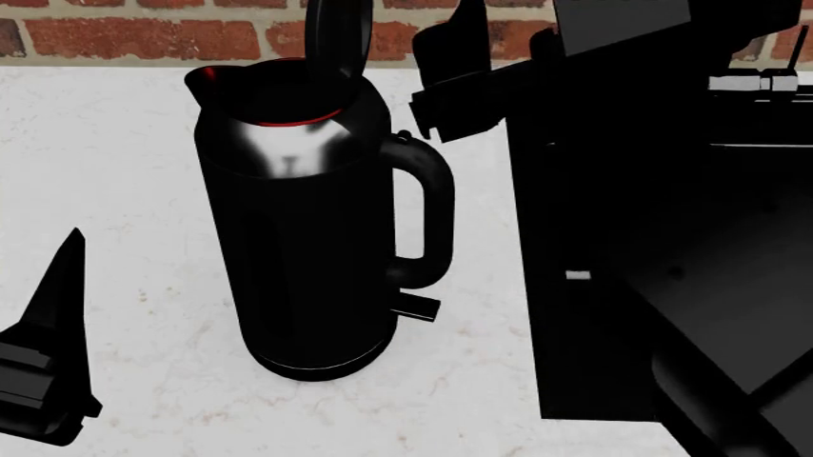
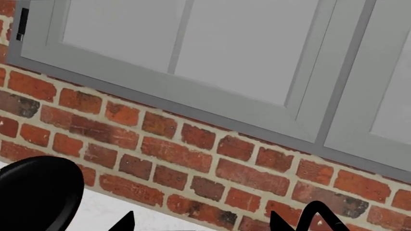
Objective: Close the lid of the electric kettle.
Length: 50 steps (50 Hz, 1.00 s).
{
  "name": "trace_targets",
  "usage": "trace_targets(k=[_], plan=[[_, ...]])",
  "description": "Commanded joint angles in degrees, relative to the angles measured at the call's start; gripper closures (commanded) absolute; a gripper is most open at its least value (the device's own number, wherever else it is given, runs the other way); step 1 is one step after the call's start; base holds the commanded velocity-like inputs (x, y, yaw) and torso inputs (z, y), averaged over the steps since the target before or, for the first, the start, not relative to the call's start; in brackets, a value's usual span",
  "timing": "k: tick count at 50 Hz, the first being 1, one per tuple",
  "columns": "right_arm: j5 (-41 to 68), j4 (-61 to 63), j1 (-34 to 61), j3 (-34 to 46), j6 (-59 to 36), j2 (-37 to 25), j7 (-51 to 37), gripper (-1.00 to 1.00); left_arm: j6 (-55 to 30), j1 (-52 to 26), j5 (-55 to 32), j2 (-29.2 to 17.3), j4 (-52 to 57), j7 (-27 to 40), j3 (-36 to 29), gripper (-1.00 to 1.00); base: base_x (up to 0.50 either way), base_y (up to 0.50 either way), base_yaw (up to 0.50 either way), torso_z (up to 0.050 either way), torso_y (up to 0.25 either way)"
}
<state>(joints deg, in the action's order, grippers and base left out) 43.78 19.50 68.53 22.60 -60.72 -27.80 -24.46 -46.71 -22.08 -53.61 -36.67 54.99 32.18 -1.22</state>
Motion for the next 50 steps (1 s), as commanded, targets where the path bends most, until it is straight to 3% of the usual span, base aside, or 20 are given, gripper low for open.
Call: trace_targets(k=[1, 15, 50], plan=[[-4.1, -8.0, 2.3, 3.3, 3.8, 1.1, 2.9, -1.00, 0.7, 0.5, 0.3, -0.3, -0.2, 0.0, -0.2, -1.00, 0.00, 0.00, 0.00, 0.000, 0.000], [-7.3, -16.2, 2.3, 6.4, 9.2, 4.4, 5.4, -1.00, 1.9, 1.5, 0.4, -0.8, -0.6, -0.1, 0.1, -1.00, 0.00, 0.00, 0.00, 0.000, 0.000], [-9.0, -22.9, 5.4, 10.7, 11.5, 9.4, 8.2, -1.00, 5.0, 5.1, 2.1, -1.5, -1.6, -1.2, 0.0, -1.00, 0.00, 0.00, 0.00, 0.000, 0.000]])
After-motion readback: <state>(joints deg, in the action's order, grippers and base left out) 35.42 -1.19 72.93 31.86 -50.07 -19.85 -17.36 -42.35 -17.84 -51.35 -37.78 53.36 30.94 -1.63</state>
